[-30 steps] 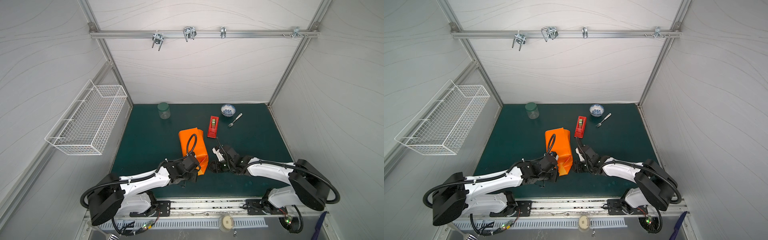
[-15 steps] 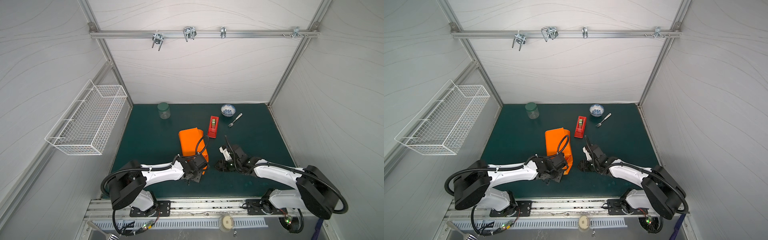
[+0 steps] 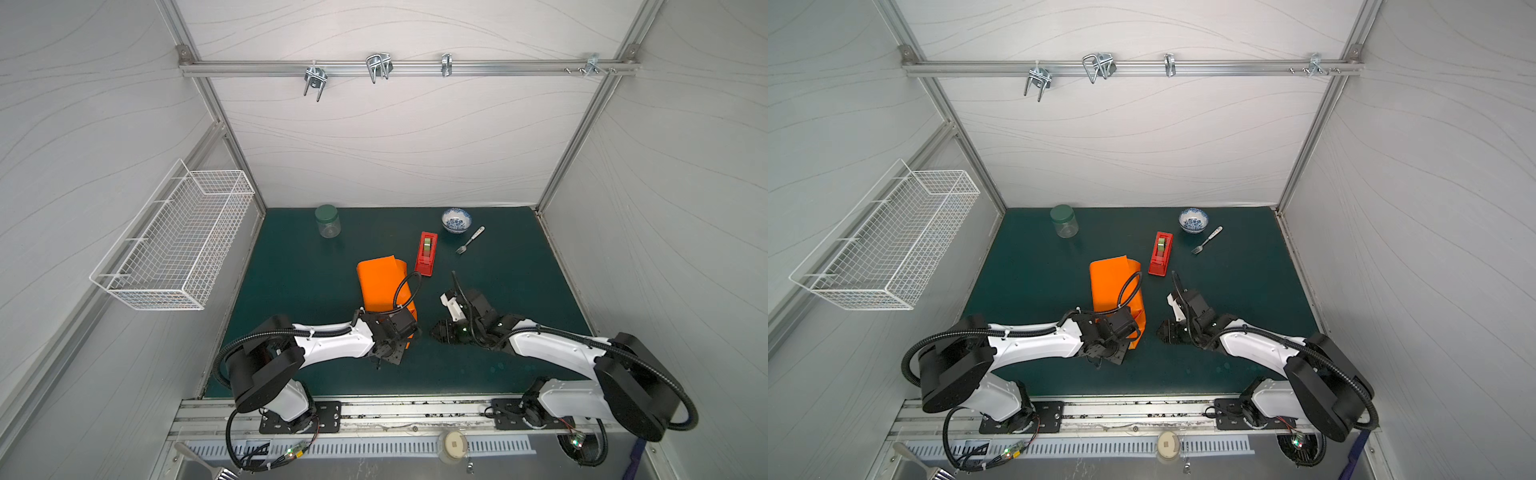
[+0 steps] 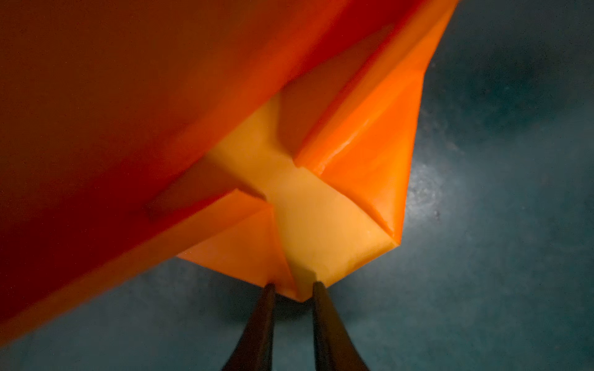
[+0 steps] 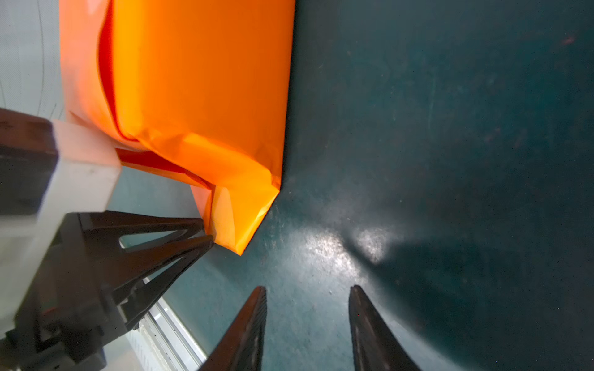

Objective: Wrap the gift box in paper

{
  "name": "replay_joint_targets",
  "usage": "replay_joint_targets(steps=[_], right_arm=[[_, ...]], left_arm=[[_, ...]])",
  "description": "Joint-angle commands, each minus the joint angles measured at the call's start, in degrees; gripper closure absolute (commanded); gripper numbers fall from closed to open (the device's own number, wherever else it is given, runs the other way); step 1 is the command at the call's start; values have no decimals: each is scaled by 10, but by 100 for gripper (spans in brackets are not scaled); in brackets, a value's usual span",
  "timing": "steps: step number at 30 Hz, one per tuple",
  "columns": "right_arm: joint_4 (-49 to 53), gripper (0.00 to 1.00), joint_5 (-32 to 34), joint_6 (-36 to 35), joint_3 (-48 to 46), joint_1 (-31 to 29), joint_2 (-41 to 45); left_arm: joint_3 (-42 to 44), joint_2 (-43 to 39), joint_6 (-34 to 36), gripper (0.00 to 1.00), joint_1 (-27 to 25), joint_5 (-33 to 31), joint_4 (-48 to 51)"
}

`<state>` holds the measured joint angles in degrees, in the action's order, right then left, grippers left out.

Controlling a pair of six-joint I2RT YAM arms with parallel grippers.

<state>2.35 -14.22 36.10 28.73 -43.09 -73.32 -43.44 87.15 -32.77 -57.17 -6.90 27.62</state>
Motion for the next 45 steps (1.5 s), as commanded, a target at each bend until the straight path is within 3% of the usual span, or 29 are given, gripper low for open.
replay_joint_targets(steps=[1, 10, 30, 34, 36, 40, 45], right_arm=[[13, 56, -6, -7, -3, 2, 9], [15, 57, -12, -4, -6, 3, 14], [-29, 63, -4, -35, -21, -40, -2], [-24, 63, 6, -38, -20, -40, 0], [-26, 63, 6, -37, -20, -41, -2], [-29, 63, 4, -36, -20, -40, -6], [-28, 63, 6, -35, -24, -40, -1]], left_arm=[[-5, 15, -1, 84, -3, -2, -2], [-5, 21, -2, 100, -3, -6, -17], [-18, -40, 0, 100, 16, -12, -16], [-24, -22, 3, 71, 15, -25, 7], [-26, -17, 1, 62, 15, -23, 4], [-32, 3, 2, 60, 14, -28, -1], [-33, 28, 3, 70, 14, -38, -1]])
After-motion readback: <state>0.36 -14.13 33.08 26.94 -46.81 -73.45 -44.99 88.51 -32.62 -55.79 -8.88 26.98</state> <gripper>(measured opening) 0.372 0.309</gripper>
